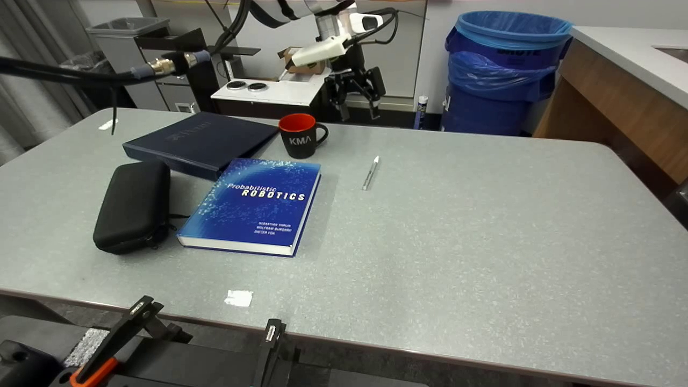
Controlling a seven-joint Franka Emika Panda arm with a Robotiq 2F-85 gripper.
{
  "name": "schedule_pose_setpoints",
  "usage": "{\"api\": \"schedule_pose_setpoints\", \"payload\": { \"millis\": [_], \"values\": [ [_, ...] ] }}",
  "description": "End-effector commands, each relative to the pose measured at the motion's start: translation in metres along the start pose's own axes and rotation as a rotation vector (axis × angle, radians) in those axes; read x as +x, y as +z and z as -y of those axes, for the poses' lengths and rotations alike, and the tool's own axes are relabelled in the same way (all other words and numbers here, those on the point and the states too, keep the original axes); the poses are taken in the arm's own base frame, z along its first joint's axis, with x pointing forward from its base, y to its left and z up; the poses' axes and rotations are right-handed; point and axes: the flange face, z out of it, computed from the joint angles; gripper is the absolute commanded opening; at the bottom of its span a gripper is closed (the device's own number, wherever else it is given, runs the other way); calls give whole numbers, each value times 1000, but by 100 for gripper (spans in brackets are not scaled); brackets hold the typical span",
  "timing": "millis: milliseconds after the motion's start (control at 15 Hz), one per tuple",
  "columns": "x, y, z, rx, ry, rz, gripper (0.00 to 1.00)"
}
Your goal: Remove the grey pen from the black mug
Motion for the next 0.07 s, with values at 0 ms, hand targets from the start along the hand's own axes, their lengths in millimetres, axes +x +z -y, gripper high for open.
{"api": "schedule_pose_setpoints", "payload": {
  "millis": [0],
  "values": [
    [1, 0, 0, 0, 0, 1, 100]
  ]
}}
